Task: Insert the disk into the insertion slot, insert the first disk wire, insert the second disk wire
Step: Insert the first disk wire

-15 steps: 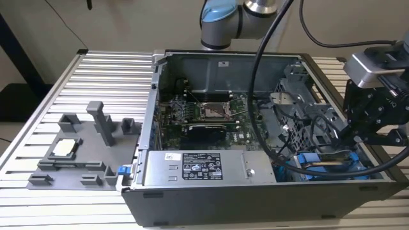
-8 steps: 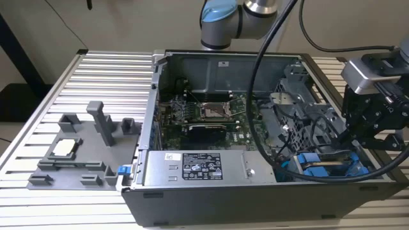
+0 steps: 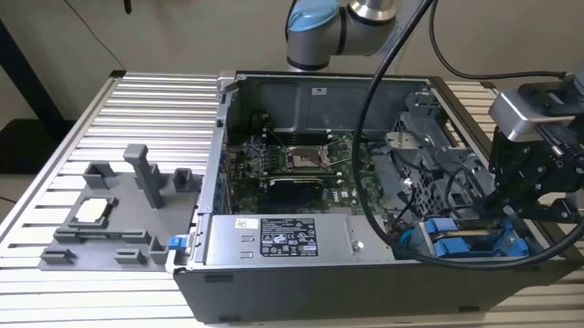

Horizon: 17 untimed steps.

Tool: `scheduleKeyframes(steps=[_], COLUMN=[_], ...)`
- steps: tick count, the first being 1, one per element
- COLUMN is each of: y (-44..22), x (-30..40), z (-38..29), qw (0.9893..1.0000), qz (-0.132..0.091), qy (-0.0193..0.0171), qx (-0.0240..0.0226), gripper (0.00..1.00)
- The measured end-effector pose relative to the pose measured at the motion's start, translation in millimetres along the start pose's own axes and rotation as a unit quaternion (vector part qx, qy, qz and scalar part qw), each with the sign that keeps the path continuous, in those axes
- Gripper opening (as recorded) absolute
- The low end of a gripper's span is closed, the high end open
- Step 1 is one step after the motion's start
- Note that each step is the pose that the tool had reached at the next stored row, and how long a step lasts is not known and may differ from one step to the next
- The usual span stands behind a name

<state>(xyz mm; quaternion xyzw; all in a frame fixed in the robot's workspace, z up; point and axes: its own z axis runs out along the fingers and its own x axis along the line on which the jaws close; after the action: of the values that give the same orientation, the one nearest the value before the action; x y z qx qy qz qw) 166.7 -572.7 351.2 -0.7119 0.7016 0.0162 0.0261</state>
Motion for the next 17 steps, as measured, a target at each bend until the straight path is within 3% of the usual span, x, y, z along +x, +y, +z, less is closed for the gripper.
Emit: scheduleKeyframes(steps=[17], y=[-1.2], x=[0.7], z=[10.8], qw=[0.9997], qz=[0.024], qy=[0.0004], qx=[0.0015], gripper=[0.19])
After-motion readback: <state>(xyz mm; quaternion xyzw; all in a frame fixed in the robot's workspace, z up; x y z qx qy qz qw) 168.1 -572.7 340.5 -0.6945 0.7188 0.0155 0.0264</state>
